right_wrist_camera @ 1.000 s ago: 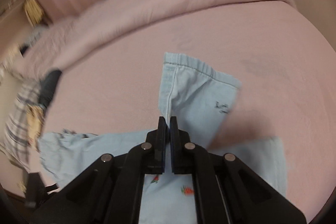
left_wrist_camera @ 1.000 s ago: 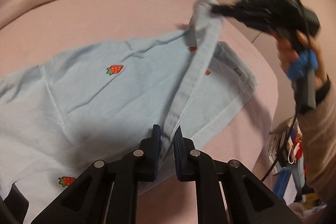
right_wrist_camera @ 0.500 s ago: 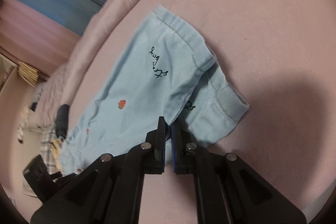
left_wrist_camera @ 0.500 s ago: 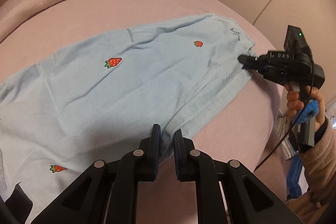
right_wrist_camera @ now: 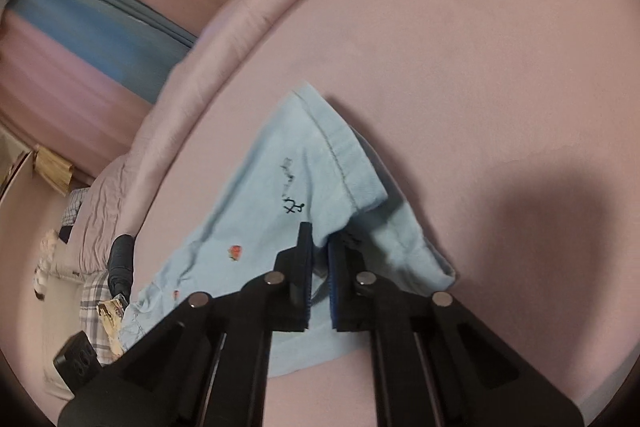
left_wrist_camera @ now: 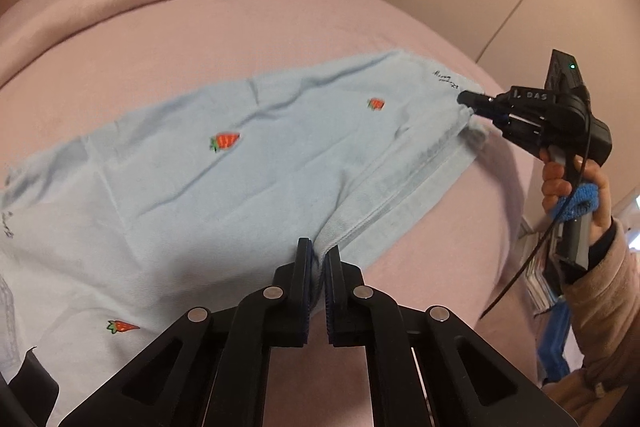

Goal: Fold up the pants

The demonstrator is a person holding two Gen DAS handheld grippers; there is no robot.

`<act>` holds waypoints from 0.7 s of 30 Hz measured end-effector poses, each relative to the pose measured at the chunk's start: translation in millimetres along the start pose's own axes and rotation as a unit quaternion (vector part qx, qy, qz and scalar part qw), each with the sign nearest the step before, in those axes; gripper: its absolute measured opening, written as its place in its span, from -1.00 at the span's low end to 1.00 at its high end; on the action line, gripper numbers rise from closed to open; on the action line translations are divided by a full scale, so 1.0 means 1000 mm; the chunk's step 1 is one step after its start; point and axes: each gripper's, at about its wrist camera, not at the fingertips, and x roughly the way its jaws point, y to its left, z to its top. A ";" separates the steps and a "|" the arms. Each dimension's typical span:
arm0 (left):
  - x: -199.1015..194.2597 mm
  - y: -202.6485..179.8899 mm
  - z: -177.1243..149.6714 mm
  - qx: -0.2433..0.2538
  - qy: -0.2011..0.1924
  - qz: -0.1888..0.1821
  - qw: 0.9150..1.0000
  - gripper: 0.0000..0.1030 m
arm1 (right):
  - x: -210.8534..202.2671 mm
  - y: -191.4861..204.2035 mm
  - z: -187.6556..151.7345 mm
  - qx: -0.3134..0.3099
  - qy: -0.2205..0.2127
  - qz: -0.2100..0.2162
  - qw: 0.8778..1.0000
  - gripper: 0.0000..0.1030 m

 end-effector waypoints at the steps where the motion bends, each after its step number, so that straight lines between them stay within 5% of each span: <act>1: -0.006 -0.002 0.001 0.007 -0.005 0.000 1.000 -0.92 | -0.008 0.004 0.000 -0.004 -0.009 0.010 1.000 -0.88; 5: -0.013 -0.012 -0.006 0.040 -0.001 -0.002 0.999 -0.92 | -0.028 0.003 -0.001 -0.018 -0.003 0.009 1.000 -0.88; 10: 0.020 -0.010 -0.017 0.048 0.059 0.019 0.997 -0.92 | -0.004 -0.014 -0.017 -0.039 0.057 -0.054 0.996 -0.80; 13: 0.016 -0.010 -0.016 0.048 0.057 0.019 0.997 -0.90 | 0.004 -0.023 -0.022 -0.047 0.062 -0.063 0.995 -0.88; 18: -0.017 0.004 -0.016 0.036 0.046 -0.001 0.998 -0.57 | -0.021 -0.029 -0.010 -0.055 0.053 -0.077 0.994 -0.44; 21: -0.044 0.019 -0.009 0.000 0.012 -0.032 0.999 -0.33 | -0.041 -0.021 -0.005 -0.095 -0.003 -0.141 0.985 -0.19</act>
